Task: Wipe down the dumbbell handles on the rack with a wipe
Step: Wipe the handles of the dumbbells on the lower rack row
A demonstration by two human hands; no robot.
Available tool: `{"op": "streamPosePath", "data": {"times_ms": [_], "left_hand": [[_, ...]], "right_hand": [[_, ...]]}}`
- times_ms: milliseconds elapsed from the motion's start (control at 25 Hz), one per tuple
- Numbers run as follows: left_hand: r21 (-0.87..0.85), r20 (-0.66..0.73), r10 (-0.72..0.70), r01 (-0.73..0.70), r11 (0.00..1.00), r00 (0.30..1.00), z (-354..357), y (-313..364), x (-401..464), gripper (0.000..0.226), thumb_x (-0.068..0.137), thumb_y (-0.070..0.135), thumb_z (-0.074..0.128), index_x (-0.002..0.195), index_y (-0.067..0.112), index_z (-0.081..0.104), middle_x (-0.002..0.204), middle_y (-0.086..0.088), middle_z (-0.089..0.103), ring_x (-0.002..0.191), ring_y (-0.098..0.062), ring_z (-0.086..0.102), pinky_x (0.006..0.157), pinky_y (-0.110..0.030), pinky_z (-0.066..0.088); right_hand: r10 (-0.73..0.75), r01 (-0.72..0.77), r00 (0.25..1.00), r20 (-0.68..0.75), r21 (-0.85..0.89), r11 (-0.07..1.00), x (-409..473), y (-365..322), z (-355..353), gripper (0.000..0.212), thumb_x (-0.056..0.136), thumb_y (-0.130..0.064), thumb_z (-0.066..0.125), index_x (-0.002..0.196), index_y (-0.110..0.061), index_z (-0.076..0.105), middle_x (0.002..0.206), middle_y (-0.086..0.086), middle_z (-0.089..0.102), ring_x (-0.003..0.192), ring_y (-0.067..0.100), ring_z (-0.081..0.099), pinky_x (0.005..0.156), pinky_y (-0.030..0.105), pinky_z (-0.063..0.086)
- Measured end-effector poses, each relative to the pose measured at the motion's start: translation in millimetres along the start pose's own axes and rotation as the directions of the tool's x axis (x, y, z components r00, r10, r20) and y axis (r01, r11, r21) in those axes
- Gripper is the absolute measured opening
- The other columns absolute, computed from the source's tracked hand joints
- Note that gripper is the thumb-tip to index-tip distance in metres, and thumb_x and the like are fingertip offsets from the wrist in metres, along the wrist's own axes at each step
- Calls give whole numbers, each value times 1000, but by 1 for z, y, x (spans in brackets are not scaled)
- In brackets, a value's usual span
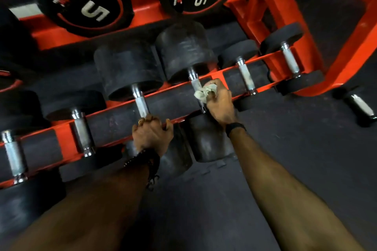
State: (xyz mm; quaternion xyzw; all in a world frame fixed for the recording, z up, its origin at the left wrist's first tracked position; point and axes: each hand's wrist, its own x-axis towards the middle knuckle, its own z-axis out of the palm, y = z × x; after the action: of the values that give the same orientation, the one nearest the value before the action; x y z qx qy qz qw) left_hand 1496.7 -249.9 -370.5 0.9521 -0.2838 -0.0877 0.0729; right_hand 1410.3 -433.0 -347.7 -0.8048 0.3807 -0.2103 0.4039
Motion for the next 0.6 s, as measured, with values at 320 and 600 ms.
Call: {"op": "streamPosePath", "data": {"times_ms": [320, 600], "left_hand": [[-48, -127, -10, 4, 999, 992, 4, -1, 0, 34, 80, 41, 53, 65, 12, 61, 66, -14, 60, 67, -38, 62, 71, -43, 49], [-79, -105, -37, 29, 996, 994, 9, -3, 0, 44, 83, 46, 48, 65, 9, 64, 72, -13, 60, 76, -37, 60, 76, -44, 45]], "right_hand": [[106, -71, 992, 71, -384, 921, 1, -5, 12, 28, 85, -13, 54, 113, -16, 54, 96, 15, 70, 96, 41, 61, 79, 44, 41], [165, -144, 986, 29, -352, 925, -1, -11, 10, 29, 83, -10, 55, 112, -14, 54, 95, 17, 68, 94, 44, 61, 82, 45, 44]]}}
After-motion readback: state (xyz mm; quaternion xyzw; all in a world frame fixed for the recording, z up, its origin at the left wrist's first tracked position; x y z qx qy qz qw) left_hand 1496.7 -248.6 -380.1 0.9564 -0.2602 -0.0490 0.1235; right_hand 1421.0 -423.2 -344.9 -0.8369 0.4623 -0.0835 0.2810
